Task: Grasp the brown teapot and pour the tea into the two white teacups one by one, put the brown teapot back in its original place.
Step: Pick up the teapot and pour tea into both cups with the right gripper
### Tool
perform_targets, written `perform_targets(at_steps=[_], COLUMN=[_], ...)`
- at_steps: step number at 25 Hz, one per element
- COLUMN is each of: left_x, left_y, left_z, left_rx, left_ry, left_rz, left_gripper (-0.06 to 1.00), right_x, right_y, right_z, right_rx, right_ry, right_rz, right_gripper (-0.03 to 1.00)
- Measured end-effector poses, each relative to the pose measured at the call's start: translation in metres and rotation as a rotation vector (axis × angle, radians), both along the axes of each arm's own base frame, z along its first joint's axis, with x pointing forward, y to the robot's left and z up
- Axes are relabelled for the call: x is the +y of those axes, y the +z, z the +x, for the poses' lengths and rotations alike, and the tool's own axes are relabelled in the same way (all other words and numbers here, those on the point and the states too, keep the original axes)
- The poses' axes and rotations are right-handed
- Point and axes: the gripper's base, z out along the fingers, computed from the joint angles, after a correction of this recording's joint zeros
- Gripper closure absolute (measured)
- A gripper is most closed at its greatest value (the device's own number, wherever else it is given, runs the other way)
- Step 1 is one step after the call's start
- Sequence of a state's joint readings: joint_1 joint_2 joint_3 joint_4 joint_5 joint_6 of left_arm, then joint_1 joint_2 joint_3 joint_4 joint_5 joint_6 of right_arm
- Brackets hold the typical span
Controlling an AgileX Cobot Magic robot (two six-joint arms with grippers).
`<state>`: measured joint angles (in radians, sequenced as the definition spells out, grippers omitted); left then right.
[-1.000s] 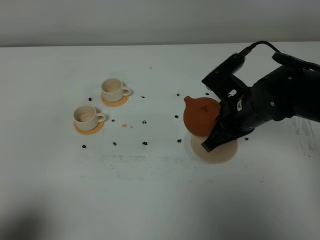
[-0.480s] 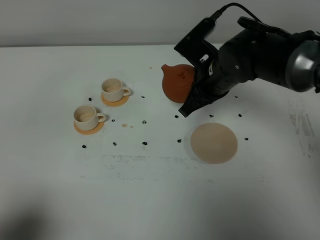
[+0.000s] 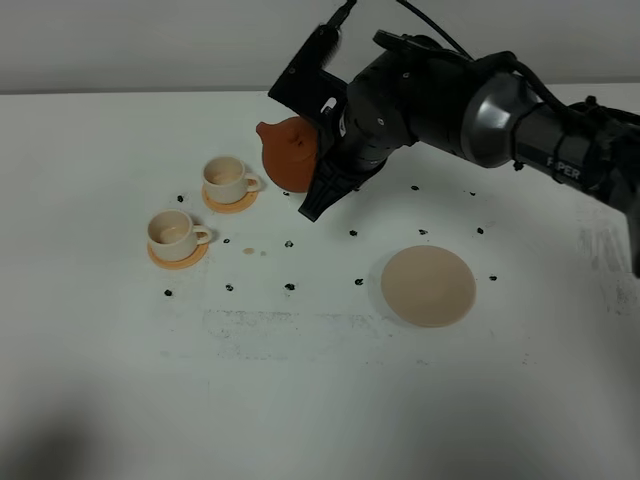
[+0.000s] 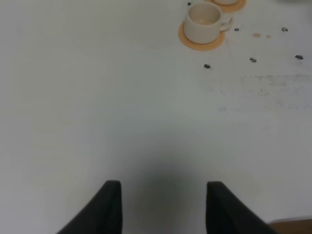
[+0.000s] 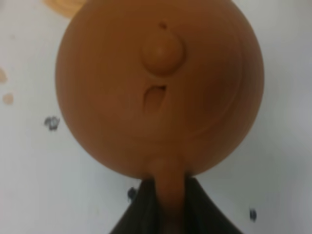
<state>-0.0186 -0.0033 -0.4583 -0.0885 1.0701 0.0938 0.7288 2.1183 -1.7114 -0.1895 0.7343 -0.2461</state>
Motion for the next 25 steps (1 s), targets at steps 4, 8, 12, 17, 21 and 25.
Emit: perform_targets(at_steps=[4,8,12,17,21,25], left_x=[0.000,0.000,0.000,0.000,0.000,0.000], left_y=[0.000,0.000,0.000,0.000,0.000,0.000], left_z=[0.000,0.000,0.000,0.000,0.000,0.000], left_rx=[0.000,0.000,0.000,0.000,0.000,0.000], left_ry=[0.000,0.000,0.000,0.000,0.000,0.000], left_rz=[0.000,0.000,0.000,0.000,0.000,0.000], left_gripper=[0.52,0.52,0.52,0.52,0.52,0.52], right_x=[0.011,0.016,0.018,0.023,0.024,0.024], right_y=[-0.008,-0.010,-0.008,-0.011,-0.021,-0.022], right_z=[0.003,0.007,0.009,0.009,0.012,0.014], right_rx=[-0.027,-0.079,-0.136,-0.178,-0.186,-0.215], right_ry=[0.048,0.086,0.125,0.172,0.191,0.209], right_rz=[-0.055,-0.103,-0.148,-0.178,-0.205,-0.222], right_gripper=[0.85,0.85,0.85,0.85,0.85,0.85])
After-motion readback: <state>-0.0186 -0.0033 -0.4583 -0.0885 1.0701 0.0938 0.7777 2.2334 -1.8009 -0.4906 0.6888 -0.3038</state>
